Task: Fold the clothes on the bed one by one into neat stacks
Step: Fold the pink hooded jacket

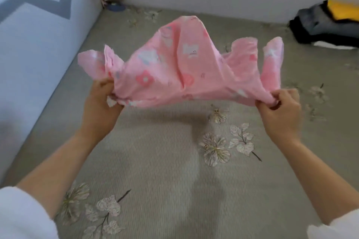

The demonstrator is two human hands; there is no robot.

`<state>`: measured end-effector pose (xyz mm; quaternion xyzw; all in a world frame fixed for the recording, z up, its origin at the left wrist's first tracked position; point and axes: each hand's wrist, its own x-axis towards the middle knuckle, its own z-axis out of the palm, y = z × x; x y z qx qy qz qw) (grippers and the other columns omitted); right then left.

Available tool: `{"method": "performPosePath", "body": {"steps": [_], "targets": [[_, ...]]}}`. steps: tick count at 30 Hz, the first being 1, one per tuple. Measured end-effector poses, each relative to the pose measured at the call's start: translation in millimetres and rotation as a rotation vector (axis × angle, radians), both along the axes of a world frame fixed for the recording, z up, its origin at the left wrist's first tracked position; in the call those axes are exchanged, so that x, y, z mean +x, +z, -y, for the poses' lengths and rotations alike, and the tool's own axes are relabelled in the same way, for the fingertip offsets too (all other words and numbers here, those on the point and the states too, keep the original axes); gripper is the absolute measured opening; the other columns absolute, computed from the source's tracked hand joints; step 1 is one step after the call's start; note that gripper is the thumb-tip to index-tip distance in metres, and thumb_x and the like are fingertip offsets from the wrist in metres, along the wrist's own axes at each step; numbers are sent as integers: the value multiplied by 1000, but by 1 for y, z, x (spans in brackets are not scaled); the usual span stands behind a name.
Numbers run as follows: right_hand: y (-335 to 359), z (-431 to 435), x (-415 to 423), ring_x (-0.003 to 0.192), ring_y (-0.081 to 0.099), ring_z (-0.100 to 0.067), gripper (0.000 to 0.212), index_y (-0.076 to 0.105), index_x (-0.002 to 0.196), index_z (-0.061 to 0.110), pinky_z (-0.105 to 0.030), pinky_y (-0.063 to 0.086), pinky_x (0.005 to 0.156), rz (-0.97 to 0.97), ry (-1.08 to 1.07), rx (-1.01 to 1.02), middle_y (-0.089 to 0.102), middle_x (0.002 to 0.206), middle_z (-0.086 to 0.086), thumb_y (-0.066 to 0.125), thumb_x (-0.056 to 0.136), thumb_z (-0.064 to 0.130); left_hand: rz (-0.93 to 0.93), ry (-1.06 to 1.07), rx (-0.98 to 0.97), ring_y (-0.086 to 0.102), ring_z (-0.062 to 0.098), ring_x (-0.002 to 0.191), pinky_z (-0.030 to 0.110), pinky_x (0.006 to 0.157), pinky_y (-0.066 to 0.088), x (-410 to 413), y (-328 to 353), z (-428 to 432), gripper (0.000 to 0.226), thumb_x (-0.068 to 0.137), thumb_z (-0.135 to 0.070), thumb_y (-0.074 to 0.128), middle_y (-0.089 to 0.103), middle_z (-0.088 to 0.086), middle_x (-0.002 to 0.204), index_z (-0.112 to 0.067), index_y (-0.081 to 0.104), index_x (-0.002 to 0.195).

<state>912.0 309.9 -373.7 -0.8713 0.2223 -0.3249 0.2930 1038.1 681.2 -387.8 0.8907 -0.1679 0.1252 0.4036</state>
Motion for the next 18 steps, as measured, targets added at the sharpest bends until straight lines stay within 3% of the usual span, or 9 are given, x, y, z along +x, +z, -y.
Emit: {"method": "performPosePath", "body": {"steps": [2, 4, 5, 8, 10, 13, 15, 18], "targets": [[-36, 2, -25, 66, 38, -6, 17, 59, 81, 11, -17, 33, 59, -119, 7, 0, 44, 89, 0, 74, 74, 6, -5, -46, 76, 51, 9, 91, 8, 85, 35, -20, -36, -5, 33, 71, 12, 73, 54, 8, 107, 5, 66, 102], [-79, 2, -54, 69, 46, -14, 20, 58, 81, 14, -25, 33, 56, -278, 31, 17, 44, 90, 3, 76, 74, 7, -134, -72, 175, 57, 30, 101, 26, 86, 40, -46, -79, -14, 34, 72, 13, 72, 56, 18, 116, 3, 68, 104], [-101, 1, -71, 70, 49, -17, 20, 58, 80, 14, -27, 34, 56, -385, 59, 32, 45, 89, 3, 76, 73, 7, -243, -89, 243, 57, 33, 106, 31, 86, 41, -61, -99, -19, 34, 75, 10, 69, 56, 18, 121, 0, 68, 108], [-161, -6, -118, 79, 55, -30, 12, 61, 77, 8, -34, 41, 64, -830, 187, 84, 50, 88, -4, 70, 74, 1, -641, -257, 622, 50, 22, 123, 24, 96, 35, -106, -162, -39, 40, 86, -6, 58, 50, 4, 138, -17, 62, 124], [-182, -11, -135, 85, 57, -32, 7, 64, 80, 4, -34, 41, 69, -1006, 216, 128, 52, 89, -8, 64, 76, -2, -847, -357, 784, 44, 17, 129, 19, 101, 29, -131, -189, -45, 45, 90, -16, 53, 47, 1, 141, -20, 52, 135], [-188, -24, -127, 92, 56, -26, 20, 64, 97, 4, -31, 41, 74, -864, 150, 183, 54, 98, -6, 59, 80, -5, -946, -128, 403, 55, 19, 109, 24, 89, 40, -143, -202, -36, 34, 83, -18, 54, 61, 5, 116, -15, 62, 116], [-182, -42, -109, 92, 54, -21, 27, 61, 103, 8, -32, 43, 72, -646, 138, 161, 55, 103, -3, 59, 79, -6, -875, 61, 230, 53, 17, 105, 29, 88, 42, -140, -203, -18, 44, 82, -12, 59, 59, 5, 120, -13, 57, 126], [-176, -73, -77, 96, 53, -23, 34, 59, 110, 8, -36, 47, 75, -500, 295, 78, 56, 109, -4, 64, 77, 3, -945, 90, 4, 48, 10, 111, 30, 92, 39, -133, -199, 18, 72, 80, -15, 70, 48, -10, 127, -19, 37, 143]]}}
